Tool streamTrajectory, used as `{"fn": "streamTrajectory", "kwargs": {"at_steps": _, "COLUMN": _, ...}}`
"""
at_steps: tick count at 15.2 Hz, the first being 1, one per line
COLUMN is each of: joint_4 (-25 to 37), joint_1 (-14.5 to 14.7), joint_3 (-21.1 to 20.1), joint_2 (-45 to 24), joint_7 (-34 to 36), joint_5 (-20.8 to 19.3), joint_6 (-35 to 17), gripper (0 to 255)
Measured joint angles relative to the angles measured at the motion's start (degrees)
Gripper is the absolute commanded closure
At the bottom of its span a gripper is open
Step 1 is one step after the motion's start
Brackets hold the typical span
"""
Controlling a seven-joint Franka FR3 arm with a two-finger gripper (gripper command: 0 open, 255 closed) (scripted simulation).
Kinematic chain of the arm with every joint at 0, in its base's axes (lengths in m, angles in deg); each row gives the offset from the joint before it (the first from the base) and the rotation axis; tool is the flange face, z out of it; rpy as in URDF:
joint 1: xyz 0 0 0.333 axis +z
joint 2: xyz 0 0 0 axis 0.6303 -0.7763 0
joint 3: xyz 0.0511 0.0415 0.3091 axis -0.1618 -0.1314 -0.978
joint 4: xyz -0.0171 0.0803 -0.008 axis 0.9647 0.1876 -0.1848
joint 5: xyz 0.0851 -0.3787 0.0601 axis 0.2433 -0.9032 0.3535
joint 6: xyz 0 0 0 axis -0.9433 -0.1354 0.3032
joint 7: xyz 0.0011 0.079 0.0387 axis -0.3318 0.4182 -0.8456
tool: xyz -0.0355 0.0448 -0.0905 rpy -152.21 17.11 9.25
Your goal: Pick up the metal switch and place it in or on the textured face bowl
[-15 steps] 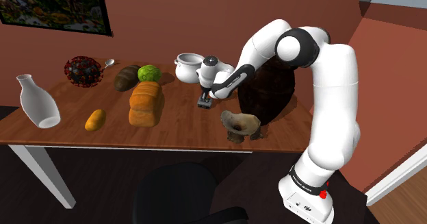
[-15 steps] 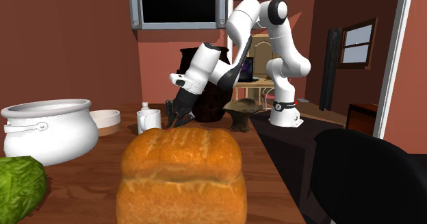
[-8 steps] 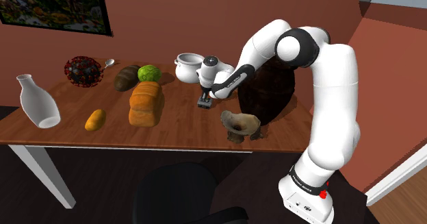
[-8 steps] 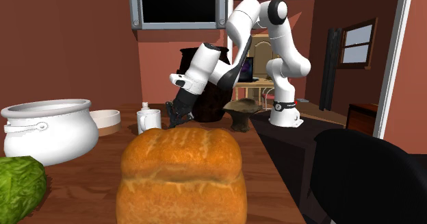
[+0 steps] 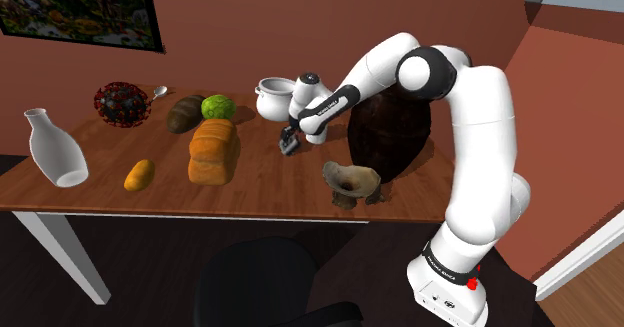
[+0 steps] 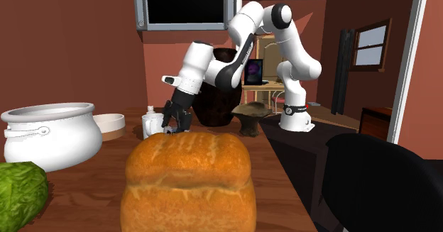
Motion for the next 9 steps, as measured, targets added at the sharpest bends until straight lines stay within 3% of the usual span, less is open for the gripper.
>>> {"fn": "streamTrajectory", "kwargs": {"at_steps": 5, "joint_4": 2.08, "joint_1": 0.68, "joint_3": 0.65, "joint_2": -3.68, "joint_7": 0.54, "joint_5": -0.09, "joint_6": -6.61, "gripper": 0}}
{"fn": "streamTrajectory", "kwargs": {"at_steps": 9, "joint_4": 1.49, "joint_1": 0.67, "joint_3": 1.17, "joint_2": -3.32, "joint_7": -0.05, "joint_5": 0.54, "joint_6": -7.63, "gripper": 0}}
